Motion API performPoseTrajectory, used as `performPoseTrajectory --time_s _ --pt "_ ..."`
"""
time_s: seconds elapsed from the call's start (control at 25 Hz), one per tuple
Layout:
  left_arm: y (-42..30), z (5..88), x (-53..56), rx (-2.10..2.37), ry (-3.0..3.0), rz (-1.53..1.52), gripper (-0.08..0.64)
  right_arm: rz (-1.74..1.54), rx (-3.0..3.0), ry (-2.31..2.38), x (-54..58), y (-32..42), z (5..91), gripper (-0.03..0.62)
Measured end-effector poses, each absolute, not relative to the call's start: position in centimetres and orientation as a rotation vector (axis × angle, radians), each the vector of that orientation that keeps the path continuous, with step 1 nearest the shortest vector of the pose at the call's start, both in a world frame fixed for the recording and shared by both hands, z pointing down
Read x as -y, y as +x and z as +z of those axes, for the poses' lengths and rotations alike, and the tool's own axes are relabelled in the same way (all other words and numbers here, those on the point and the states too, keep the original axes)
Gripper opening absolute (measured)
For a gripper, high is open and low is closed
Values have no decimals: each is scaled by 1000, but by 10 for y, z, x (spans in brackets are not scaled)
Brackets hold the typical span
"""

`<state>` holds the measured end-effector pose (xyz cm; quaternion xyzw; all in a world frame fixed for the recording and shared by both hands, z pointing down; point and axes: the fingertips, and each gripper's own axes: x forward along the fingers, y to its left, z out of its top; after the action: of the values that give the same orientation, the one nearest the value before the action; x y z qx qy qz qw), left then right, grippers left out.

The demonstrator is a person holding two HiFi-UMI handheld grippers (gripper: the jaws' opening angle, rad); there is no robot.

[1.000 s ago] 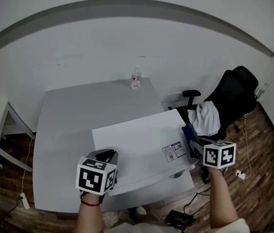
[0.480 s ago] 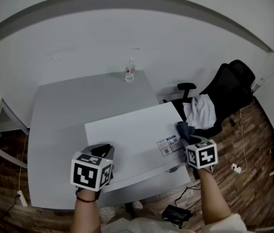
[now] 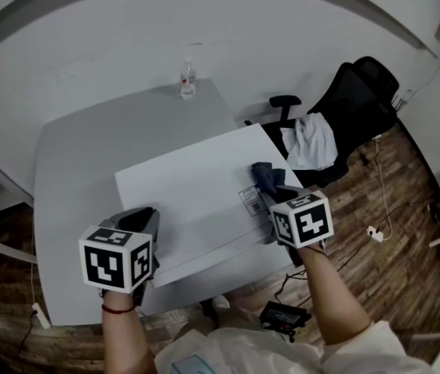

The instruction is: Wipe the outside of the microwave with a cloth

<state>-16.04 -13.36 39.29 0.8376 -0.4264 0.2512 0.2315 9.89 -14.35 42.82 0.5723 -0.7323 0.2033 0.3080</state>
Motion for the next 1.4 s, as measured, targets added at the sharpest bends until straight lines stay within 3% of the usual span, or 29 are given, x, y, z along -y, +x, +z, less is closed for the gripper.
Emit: performPoseTrajectory --time_s 1.4 --pt "-212 381 122 1265 2266 629 28 631 2208 1102 88 -125 428 78"
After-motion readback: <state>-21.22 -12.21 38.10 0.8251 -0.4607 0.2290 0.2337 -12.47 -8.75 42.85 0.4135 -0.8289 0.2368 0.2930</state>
